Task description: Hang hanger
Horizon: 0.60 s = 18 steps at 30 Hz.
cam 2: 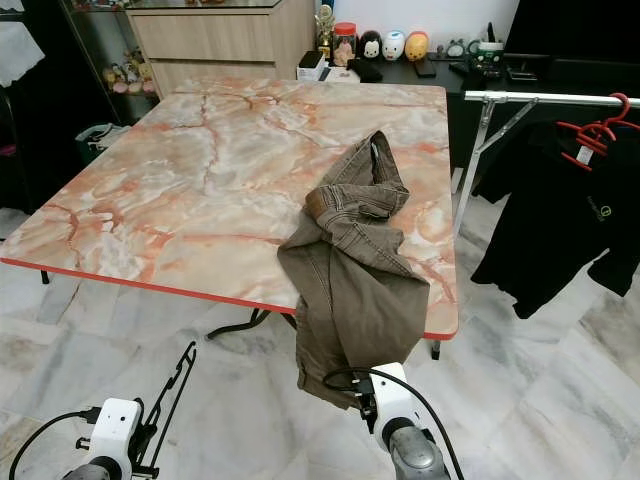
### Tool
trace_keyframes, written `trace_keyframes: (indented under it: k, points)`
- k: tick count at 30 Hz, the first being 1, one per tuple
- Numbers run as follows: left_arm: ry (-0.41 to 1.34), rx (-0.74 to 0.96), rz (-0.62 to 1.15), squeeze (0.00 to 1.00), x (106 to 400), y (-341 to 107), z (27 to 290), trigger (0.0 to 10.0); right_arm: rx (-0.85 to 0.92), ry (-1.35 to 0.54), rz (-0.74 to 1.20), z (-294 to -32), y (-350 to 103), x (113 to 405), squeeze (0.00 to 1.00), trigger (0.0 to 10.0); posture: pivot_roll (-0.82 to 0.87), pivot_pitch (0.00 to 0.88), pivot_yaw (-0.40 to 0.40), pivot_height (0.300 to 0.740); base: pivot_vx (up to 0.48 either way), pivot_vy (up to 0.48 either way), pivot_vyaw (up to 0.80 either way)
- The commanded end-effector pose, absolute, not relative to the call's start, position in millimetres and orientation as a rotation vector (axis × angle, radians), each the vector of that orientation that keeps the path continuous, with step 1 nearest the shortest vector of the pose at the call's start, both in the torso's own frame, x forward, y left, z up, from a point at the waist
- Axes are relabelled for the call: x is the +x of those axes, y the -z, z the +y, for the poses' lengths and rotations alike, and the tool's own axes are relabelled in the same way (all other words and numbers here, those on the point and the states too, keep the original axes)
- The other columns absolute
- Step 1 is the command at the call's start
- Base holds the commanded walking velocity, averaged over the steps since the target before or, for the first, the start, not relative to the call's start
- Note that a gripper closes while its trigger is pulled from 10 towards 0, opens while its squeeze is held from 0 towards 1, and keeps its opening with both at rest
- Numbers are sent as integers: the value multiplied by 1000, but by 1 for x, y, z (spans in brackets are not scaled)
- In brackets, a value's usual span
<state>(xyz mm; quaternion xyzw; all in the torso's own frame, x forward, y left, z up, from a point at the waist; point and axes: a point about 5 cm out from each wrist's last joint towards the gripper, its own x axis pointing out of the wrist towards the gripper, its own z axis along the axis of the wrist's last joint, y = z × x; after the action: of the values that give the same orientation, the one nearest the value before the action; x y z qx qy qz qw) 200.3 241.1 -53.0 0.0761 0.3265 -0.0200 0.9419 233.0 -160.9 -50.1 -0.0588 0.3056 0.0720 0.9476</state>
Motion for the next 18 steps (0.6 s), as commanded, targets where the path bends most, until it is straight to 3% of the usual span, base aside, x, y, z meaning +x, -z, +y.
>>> trace_keyframes:
  k: [1,18]
  points:
    - [50,177,673,0,197,54,242,10000,-112,-142,612,-160,49,234,0,0,114,23,53,740,0,0,0]
    - [51,191,672,0,198,54,242,10000,-117,-160,588,-156,47,237,0,0,115,15,51,740,0,0,0]
